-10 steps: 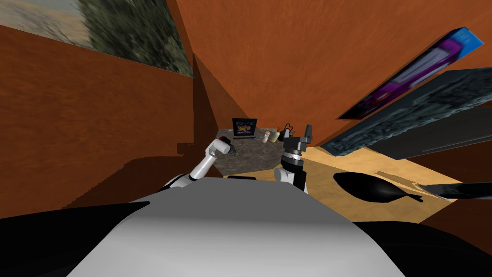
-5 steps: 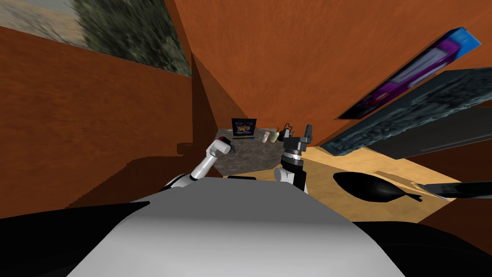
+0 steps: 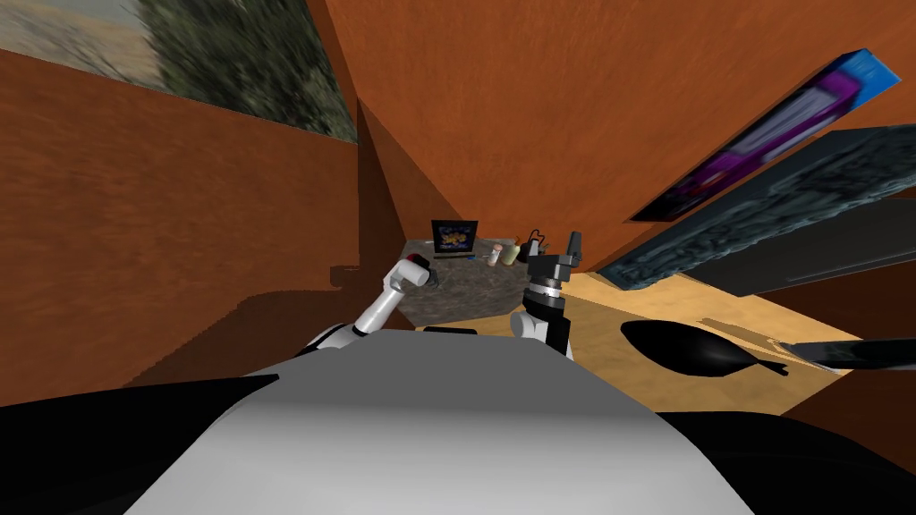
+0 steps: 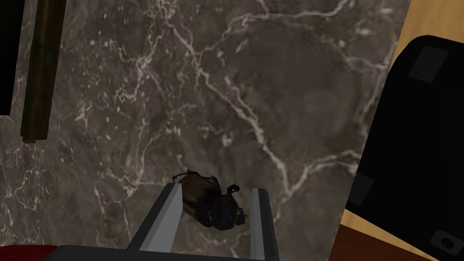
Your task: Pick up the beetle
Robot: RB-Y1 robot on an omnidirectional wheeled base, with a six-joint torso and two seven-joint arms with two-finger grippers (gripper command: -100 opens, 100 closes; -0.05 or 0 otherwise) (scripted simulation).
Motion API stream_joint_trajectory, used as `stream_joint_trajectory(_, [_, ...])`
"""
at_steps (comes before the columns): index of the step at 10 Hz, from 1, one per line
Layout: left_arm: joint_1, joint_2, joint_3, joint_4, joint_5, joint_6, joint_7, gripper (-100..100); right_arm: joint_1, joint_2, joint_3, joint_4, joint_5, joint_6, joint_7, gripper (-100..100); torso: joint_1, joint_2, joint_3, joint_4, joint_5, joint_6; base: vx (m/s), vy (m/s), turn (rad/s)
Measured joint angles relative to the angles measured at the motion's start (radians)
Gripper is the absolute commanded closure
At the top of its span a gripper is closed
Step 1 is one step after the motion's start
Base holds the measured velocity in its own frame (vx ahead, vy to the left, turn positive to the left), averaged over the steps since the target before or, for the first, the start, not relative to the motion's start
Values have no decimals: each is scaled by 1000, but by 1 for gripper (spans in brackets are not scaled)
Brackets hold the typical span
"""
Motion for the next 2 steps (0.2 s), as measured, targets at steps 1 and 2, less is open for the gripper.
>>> stream_joint_trajectory(1, [-3, 6, -1, -21, 6, 20, 10, 100, 0, 0, 0, 0, 0, 0, 0, 0, 1, 1, 0, 0, 0, 0, -6, 10, 3])
stream_joint_trajectory(2, [-4, 7, -1, -24, 6, 25, 12, 0, 0, 0, 0, 0, 0, 0, 0, 0, 0, 0, 0, 0, 0, 0, 0, 0, 0])
